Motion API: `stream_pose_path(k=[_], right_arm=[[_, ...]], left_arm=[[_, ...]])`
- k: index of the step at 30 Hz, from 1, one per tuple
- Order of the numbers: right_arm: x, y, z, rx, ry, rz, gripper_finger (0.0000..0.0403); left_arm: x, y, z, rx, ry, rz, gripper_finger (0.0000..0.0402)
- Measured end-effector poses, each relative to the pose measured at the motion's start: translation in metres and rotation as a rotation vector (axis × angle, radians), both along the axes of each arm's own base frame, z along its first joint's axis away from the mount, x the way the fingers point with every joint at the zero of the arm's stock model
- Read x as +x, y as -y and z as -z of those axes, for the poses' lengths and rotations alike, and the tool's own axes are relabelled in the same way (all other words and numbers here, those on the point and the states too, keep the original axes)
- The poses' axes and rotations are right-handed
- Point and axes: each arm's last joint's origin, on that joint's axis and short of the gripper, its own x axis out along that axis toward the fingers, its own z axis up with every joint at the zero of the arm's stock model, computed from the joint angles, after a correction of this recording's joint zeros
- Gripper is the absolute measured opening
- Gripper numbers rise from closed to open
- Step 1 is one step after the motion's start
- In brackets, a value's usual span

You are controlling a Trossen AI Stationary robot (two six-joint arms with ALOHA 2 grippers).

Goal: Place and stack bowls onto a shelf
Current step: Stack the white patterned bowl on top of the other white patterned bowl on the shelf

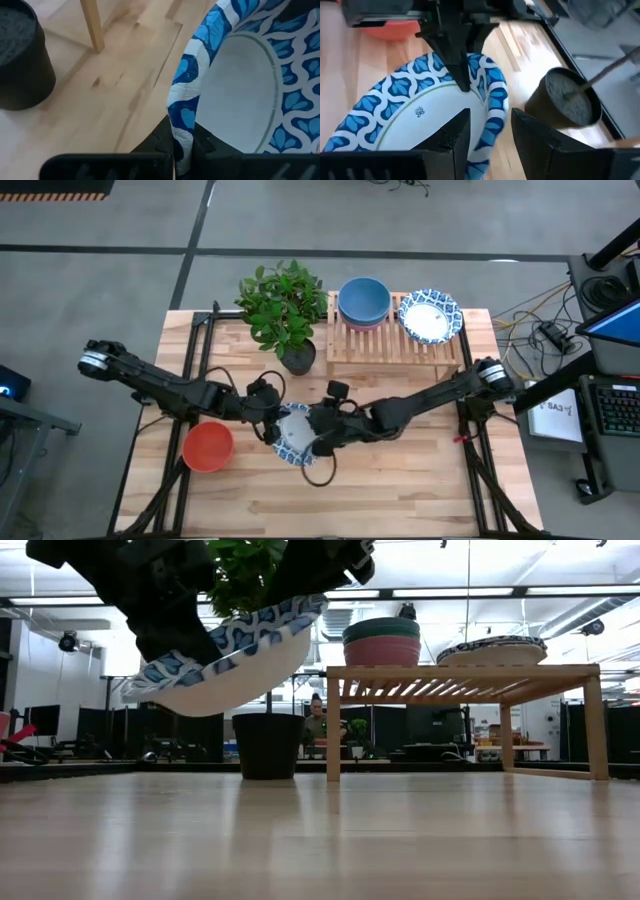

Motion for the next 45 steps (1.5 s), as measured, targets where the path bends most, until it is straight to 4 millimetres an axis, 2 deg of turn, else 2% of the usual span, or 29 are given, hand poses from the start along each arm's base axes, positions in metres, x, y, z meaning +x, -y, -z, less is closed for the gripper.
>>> stream_pose_path(k=[10,13,17,21,26,33,36,39,45], right_arm=[[0.009,0.009,0.006,0.029,-0.072,0.075,0.0123],[0.009,0.009,0.006,0.029,-0.072,0.074,0.009],[0.007,0.01,0.002,0.031,-0.07,0.066,0.0027],[0.006,0.009,0.0,0.04,-0.073,0.041,0.0014],[0.005,0.009,-0.002,0.046,-0.071,0.033,0.0013],[0.004,0.012,0.0,0.051,-0.105,0.025,0.0012],[-0.003,0.014,-0.004,0.042,-0.144,0.027,0.0012],[-0.017,0.021,-0.017,0.07,-0.196,0.01,0.0012],[-0.058,0.048,-0.072,0.145,-0.22,-0.008,0.0012]], left_arm=[[0.004,0.001,-0.002,0.005,0.04,0.007,0.0],[0.003,0.001,-0.002,0.007,0.039,0.009,0.0],[0.004,0.001,-0.003,0.008,0.044,0.009,0.0],[0.004,0.002,-0.004,0.017,0.048,0.04,0.0004],[0.002,0.003,-0.007,0.022,0.056,0.076,0.0039],[-0.004,0.002,-0.019,0.035,0.109,0.1,0.0126],[-0.009,0.0,-0.028,0.044,0.146,0.111,0.016],[-0.018,-0.002,-0.039,0.058,0.19,0.128,0.0182],[-0.038,-0.008,-0.064,0.088,0.305,0.151,0.0189]])
